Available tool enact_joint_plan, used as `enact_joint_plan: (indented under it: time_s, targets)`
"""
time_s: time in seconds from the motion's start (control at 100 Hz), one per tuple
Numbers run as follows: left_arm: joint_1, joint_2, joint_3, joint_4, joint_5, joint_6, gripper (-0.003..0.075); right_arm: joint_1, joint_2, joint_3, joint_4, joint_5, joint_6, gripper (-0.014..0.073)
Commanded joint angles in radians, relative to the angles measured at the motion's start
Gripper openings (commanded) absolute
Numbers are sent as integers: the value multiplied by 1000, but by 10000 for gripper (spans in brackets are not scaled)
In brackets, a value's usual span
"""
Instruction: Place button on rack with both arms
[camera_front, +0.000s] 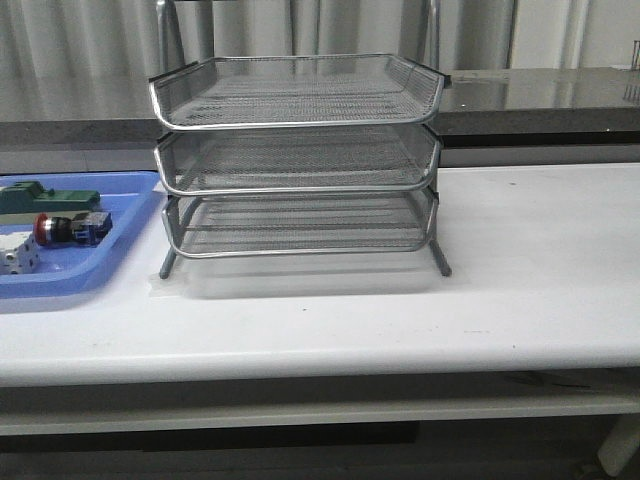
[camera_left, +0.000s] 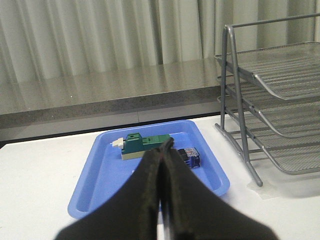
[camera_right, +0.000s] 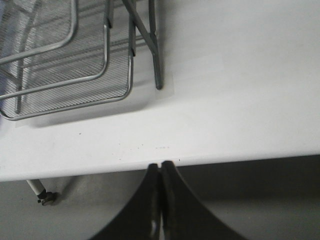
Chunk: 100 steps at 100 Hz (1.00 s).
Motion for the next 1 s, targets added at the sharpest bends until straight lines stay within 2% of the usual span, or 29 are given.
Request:
enact_joint_plan:
  time_s: [0.0,0.13,0.23,0.49,0.56,0.76,0.99]
  targets:
    - [1,-33,56,-8,-83,-5,-21,-5,30,-36,26,-62,-4,-60]
    - [1,-33,56,-8,-83,-5,-21,-4,81,-36,41,-65,-4,-42]
    - [1,-33,56,-8,-83,-5,-21,-3,113,-36,76,-83,-4,11]
    - [1,-33,56,-8,-83,-5,-21,-2,152,-36,182,-149,-20,311]
    - [1,-33,56,-8,-83,-5,-21,-2,158,-36,217,-170,-33,366]
    - [1,-33,56,-8,-83,-5,-21,-2,212,-36,372,-204,-100,371]
    - [1,-33,56,-8,-83,-5,-21,2,318,-36,680,-199,-324,371]
